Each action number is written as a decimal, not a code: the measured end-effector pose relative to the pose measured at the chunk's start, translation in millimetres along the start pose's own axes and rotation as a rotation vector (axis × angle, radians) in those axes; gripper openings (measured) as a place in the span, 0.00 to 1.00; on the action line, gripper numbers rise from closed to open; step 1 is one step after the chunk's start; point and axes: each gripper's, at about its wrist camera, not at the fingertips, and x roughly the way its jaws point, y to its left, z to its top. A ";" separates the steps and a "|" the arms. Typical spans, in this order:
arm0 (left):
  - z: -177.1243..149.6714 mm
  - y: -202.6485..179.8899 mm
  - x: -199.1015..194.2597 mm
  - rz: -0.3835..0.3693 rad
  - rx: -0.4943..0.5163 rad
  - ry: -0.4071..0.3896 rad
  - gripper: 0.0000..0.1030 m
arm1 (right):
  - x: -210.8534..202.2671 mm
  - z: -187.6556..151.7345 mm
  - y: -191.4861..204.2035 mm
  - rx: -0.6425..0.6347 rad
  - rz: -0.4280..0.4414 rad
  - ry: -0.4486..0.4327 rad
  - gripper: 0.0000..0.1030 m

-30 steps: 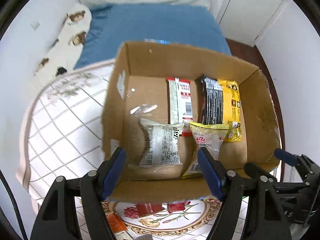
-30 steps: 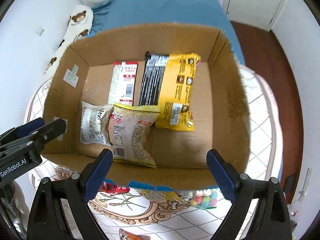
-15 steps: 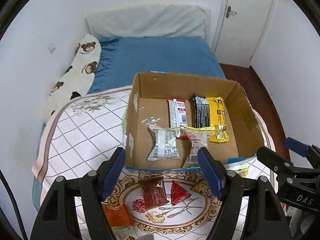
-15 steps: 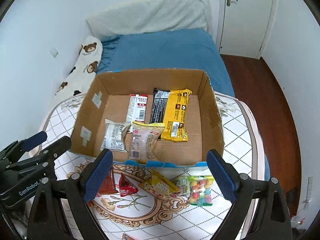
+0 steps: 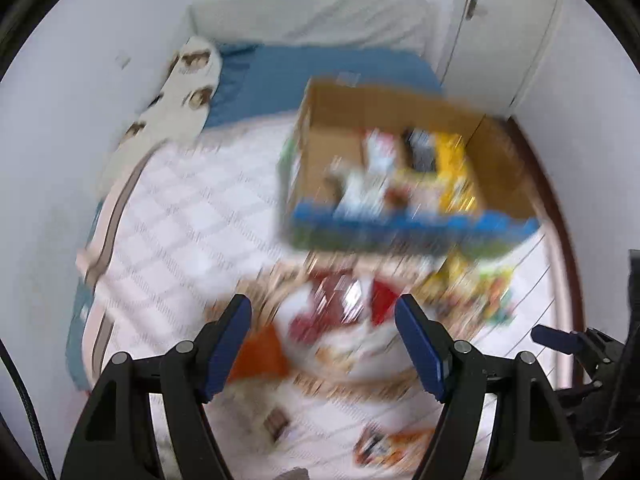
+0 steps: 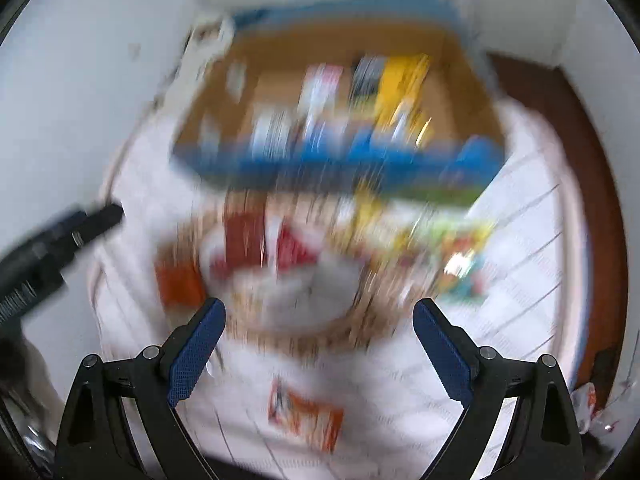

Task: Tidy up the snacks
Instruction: 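Lift both tools out of the box back toward the snack pile, then grasp the Franzzi cookie pack with the left tool while the right tool grasps the panda-print bag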

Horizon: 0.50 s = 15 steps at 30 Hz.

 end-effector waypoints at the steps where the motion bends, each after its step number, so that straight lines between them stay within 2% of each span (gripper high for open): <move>1: -13.4 5.0 8.1 0.021 0.003 0.030 0.71 | 15.4 -13.3 5.5 -0.029 0.003 0.051 0.94; 3: -47.2 19.7 30.9 0.050 -0.002 0.122 0.71 | 49.7 -44.7 24.8 -0.149 0.011 0.164 0.94; 4: -60.9 25.9 39.4 0.059 -0.009 0.159 0.71 | 60.5 -56.0 32.3 -0.195 -0.001 0.191 0.94; 6: -96.4 41.6 61.8 0.083 -0.031 0.255 0.71 | 86.1 -87.2 54.8 -0.352 -0.048 0.259 0.94; 9: -136.9 58.4 81.8 0.099 -0.069 0.354 0.71 | 113.3 -125.4 81.4 -0.575 -0.138 0.324 0.94; 12: -169.5 71.2 97.0 0.108 -0.106 0.422 0.71 | 136.0 -158.2 97.5 -0.773 -0.234 0.354 0.94; 15: -184.3 77.7 106.6 0.097 -0.145 0.455 0.71 | 160.9 -179.4 103.6 -0.883 -0.280 0.406 0.88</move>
